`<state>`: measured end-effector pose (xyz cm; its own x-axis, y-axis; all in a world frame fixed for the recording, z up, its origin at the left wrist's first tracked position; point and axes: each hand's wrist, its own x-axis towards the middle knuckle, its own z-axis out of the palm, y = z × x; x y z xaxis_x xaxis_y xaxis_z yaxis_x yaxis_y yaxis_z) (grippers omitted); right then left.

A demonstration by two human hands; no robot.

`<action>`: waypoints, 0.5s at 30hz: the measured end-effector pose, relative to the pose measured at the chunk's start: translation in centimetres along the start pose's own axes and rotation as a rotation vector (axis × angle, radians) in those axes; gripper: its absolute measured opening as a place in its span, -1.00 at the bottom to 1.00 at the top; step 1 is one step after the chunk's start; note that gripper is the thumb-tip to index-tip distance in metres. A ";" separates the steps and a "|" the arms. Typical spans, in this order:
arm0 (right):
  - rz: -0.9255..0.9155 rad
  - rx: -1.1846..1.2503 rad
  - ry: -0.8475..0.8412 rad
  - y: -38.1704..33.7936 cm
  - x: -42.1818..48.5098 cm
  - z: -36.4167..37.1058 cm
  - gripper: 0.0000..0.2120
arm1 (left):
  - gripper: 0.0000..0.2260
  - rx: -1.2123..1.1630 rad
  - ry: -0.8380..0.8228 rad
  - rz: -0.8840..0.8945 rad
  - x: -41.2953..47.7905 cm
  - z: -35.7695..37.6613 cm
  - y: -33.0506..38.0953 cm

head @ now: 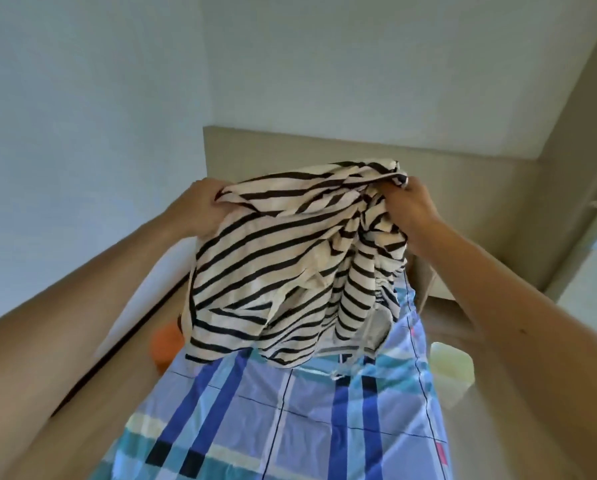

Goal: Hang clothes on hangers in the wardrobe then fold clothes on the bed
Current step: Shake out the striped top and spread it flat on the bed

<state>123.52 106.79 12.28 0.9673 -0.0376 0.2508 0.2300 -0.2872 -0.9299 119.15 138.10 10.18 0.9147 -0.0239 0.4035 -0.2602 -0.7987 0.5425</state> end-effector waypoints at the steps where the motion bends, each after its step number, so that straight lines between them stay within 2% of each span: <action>1: -0.005 0.023 0.001 -1.1 0.1 -0.2 -0.82 | -0.80 -0.040 0.054 -0.015 0.7 -0.7 0.0; 5: -0.026 0.093 0.015 -5.5 -0.1 -1.3 -0.81 | -0.75 -0.228 0.193 -0.134 2.2 -3.9 1.5; 11: -0.046 0.223 0.000 -9.9 -1.0 -2.5 -0.83 | -0.76 -0.494 0.220 -0.223 2.8 -5.9 4.3; 13: -0.043 0.257 -0.009 -10.7 -1.4 -2.4 -0.83 | -0.79 -0.487 0.270 -0.224 2.9 -5.2 5.1; 15: -0.024 0.287 -0.020 -11.3 -1.8 -2.0 -0.82 | -0.92 -0.363 0.350 -0.171 2.4 -3.6 6.6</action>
<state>118.99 108.17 22.83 0.9626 -0.0146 0.2706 0.2706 -0.0055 -0.9627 118.55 134.98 17.43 0.8114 0.3405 0.4750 -0.2631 -0.5128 0.8172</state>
